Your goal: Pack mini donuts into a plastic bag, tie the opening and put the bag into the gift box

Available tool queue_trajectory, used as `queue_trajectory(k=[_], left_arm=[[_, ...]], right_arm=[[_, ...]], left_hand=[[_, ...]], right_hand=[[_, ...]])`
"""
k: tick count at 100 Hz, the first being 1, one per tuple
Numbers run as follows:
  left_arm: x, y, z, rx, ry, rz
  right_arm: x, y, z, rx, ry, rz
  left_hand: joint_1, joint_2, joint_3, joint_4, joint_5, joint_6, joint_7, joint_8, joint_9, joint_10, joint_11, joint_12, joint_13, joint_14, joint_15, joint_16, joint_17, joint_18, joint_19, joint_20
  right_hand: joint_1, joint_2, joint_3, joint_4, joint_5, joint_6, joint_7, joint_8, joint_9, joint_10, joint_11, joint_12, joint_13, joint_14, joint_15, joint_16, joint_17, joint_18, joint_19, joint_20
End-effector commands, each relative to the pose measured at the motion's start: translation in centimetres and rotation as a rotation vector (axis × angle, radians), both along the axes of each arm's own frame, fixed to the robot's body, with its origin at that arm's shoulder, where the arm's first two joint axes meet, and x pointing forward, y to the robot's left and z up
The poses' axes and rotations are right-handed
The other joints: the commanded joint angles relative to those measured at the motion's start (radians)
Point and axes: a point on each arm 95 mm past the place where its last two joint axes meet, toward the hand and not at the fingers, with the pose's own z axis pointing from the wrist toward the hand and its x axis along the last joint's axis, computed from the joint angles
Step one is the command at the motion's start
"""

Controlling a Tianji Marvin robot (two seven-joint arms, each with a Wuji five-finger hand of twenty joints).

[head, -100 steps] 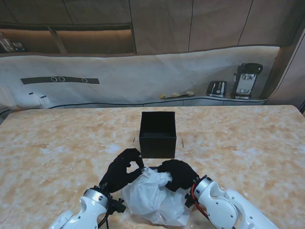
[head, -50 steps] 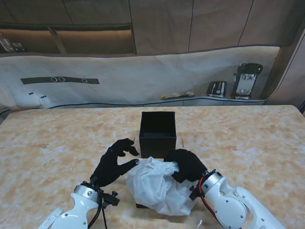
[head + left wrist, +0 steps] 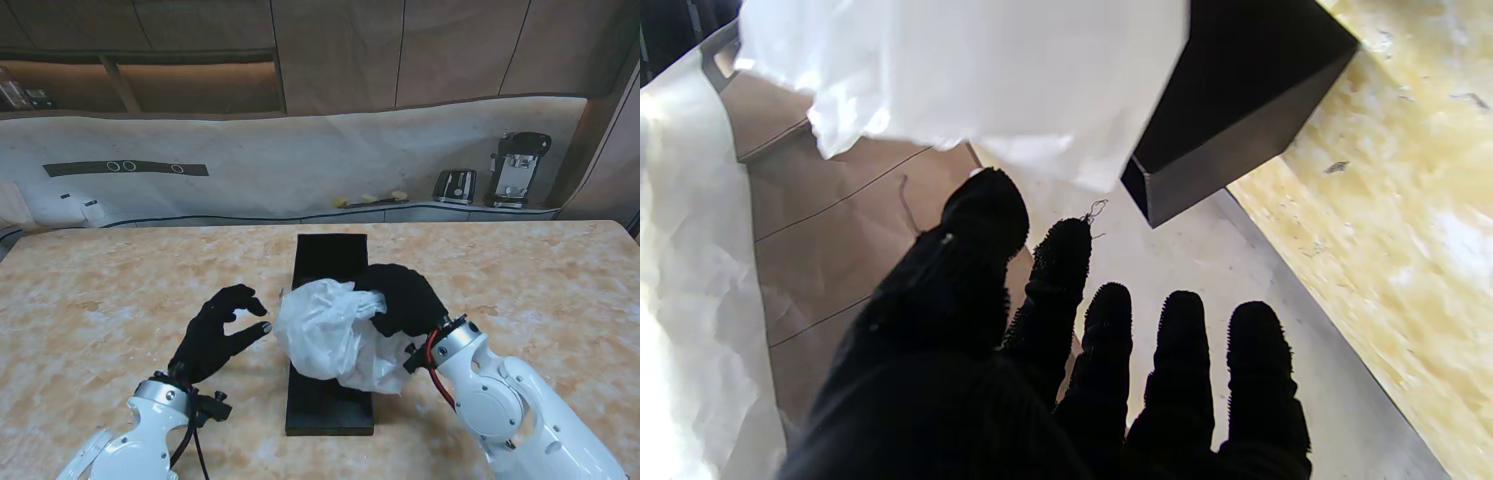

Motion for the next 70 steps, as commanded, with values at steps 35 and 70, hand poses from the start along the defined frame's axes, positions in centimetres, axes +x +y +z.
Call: queue_trajectory(k=[35,70], left_arm=[[0.6,1.2,-1.9,0.092,0.118,0.009],[1.2,1.6,-2.6,0.122,0.161,0.017]], right_arm=[[4.1,0.3,5.3,0.017,-0.185,-0.077],[7.7,1.2,7.5,-0.013,-0.287,-0.106]], left_hand=[[0.025,0.115,-0.143,0.044,-0.037,-0.021,-0.158,-0.023,0.005,0.0,-0.089,-0.094,0.009,0.001,-0.134,-0.106,-0.016,0.013,-0.121,-0.08],[0.032,0.145,-0.195,0.053,-0.022,-0.011,-0.249,-0.108,-0.025,-0.002,-0.124,-0.147,-0.005,-0.003,-0.181,-0.156,-0.021,0.017,-0.168,-0.126]], right_hand=[[0.068,-0.019,0.085,0.037,0.005,-0.002,0.006,0.013,0.008,0.001,0.021,0.024,0.022,0.061,0.057,0.027,0.024,-0.099,0.065,0.023],[0.065,-0.005,0.077,0.018,-0.015,-0.015,0.023,0.006,-0.014,-0.013,0.038,0.012,-0.001,0.052,0.058,0.028,-0.002,-0.119,0.06,0.034]])
